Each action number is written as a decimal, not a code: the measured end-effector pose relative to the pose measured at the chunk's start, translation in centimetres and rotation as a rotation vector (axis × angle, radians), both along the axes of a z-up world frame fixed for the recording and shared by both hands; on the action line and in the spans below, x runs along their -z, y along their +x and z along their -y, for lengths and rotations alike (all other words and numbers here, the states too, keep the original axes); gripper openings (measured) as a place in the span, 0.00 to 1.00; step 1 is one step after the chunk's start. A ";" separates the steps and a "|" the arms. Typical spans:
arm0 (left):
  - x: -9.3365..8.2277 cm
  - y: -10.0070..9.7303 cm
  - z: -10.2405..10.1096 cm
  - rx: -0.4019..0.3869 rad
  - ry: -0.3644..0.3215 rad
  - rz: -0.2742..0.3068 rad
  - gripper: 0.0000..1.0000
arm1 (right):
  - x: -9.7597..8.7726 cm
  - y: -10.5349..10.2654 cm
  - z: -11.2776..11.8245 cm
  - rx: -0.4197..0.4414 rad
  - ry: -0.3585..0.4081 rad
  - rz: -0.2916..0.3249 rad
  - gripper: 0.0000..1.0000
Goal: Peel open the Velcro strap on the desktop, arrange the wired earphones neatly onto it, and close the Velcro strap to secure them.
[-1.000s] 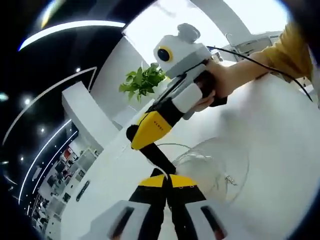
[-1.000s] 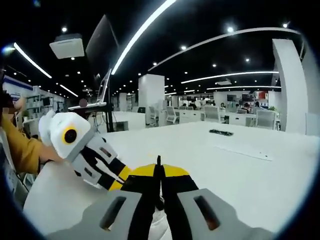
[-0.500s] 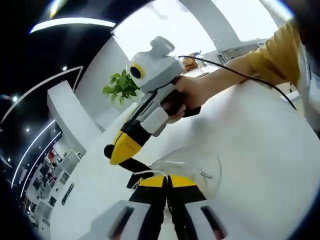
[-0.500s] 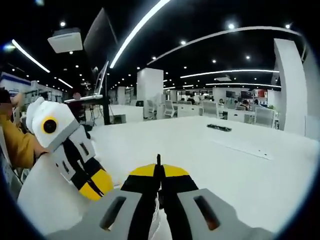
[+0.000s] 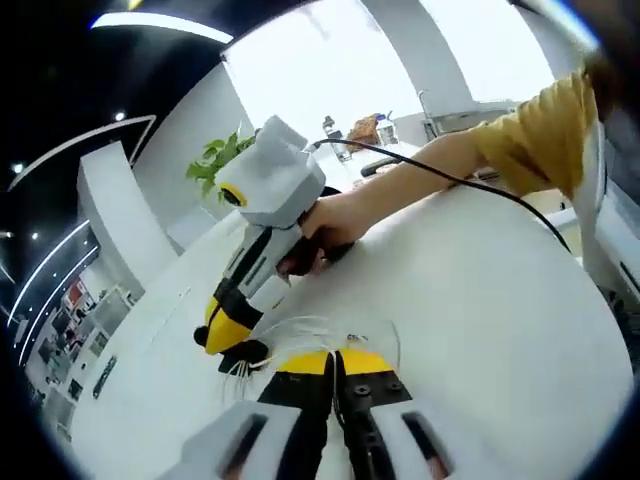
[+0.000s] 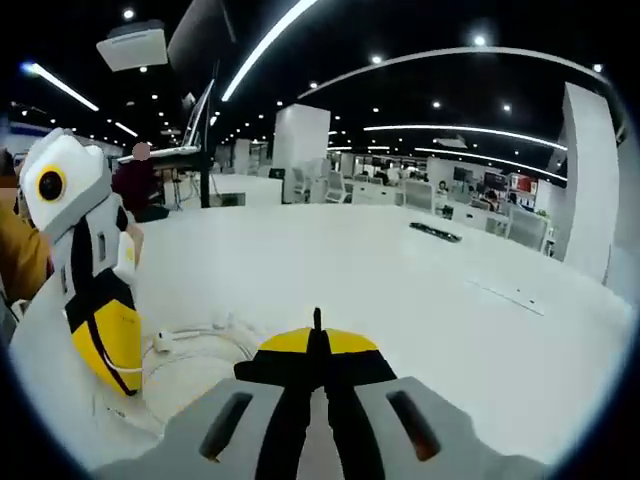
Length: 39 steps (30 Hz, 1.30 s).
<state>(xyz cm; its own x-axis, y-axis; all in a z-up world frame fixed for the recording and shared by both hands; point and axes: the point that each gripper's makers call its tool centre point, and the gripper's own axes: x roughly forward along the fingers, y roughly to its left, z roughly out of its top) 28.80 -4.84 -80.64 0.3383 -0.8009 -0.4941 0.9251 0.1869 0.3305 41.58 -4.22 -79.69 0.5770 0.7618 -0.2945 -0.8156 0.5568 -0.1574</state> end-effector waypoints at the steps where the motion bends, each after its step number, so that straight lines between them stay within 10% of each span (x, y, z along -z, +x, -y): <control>1: 0.0 -0.1 0.0 0.001 0.000 -0.002 0.05 | 0.1 0.1 0.0 -0.004 -0.012 0.008 0.05; 21: -1.2 -1.0 0.1 0.020 -0.044 -0.003 0.05 | 0.7 0.5 -0.1 -0.061 -0.096 0.113 0.05; 39: -1.0 -0.4 -0.9 0.045 -0.009 0.063 0.05 | 0.3 3.4 0.9 0.062 -0.081 0.145 0.10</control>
